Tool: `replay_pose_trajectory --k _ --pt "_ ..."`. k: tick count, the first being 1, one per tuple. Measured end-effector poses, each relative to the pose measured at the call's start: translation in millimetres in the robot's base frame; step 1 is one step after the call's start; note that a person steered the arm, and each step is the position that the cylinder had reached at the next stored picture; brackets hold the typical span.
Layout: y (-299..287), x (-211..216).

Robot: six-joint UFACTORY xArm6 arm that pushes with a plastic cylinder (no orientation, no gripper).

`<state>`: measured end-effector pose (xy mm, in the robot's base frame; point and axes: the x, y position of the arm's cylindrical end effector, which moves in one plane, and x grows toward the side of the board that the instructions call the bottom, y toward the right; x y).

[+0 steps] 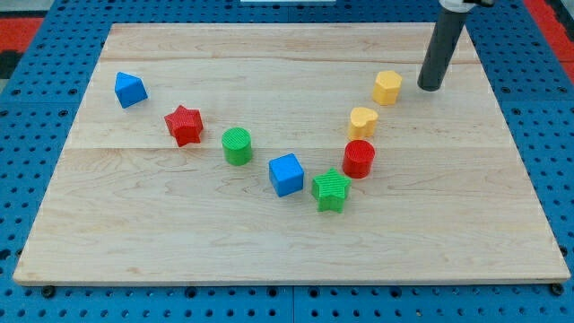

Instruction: Push the blue cube slightly to the right side of the board

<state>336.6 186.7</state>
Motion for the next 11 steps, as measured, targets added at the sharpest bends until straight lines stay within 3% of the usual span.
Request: replay_pose_trajectory --k 2,3,4,7,8,10,11 --pt "-78 0" --pt "-54 -11" --pt "-72 -62" --pt "-376 -90" --pt "-469 -75" --pt "-482 -9" --pt "-423 10"
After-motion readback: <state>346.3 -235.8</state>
